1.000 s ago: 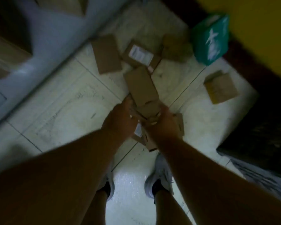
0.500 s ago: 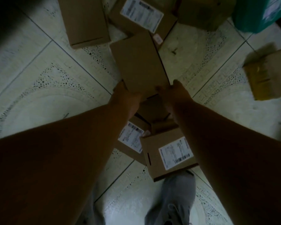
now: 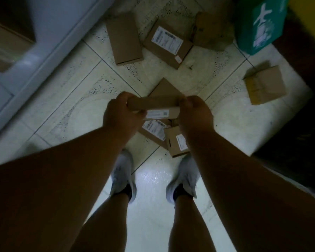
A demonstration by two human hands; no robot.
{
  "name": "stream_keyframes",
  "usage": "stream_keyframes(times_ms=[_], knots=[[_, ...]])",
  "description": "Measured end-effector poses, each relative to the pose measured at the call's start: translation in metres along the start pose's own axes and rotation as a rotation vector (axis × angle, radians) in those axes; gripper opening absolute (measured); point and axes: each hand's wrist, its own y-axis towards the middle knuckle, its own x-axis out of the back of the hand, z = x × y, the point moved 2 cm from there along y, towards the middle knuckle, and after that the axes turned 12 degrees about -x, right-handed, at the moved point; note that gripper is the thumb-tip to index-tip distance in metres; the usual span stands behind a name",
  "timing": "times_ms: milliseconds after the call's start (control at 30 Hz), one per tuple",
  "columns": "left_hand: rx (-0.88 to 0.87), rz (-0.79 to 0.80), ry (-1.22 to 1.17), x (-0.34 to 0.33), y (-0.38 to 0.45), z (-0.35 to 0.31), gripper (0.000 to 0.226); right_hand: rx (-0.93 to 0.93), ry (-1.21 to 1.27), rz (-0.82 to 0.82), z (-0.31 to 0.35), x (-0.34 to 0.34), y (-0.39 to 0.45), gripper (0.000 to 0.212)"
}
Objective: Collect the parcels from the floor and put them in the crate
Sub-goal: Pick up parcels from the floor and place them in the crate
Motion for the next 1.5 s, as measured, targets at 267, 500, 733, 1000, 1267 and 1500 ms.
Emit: stream_keyframes(times_ms=[267,500,733,1000,1267,1500], knots=[[0.312,-0.036,-0.453,0.112,-0.05,-0.066,0.046,0.007,-0.09,0.137,0.056,0.0,-0.105,0.042],[0.443,-0.1,-0.656,0.137,-0.111,-0.021,0.054,0.069,-0.135,0.111,0.027,-0.034,-0.162,0.026],[0.55,-0.173,-0.931,0.12,-0.247,0.056,0.043,0.192,-0.197,0.055,-0.026,-0.093,-0.226,0.025],[0.675,-0.526,-1.113,0.155,-0.367,0.111,0.028,0.327,-0.587,0.298,-0.069,-0.166,-0.313,0.029],[0.901,-0.625,-0.699,0.17,-0.467,0.232,0.033,0.508,-1.107,0.229,-0.162,-0.284,-0.37,0.023],[0.845,-0.335,-0.317,0.244,-0.558,0.355,0.029,0.407,-1.015,0.229,-0.232,-0.396,-0.47,0.022]])
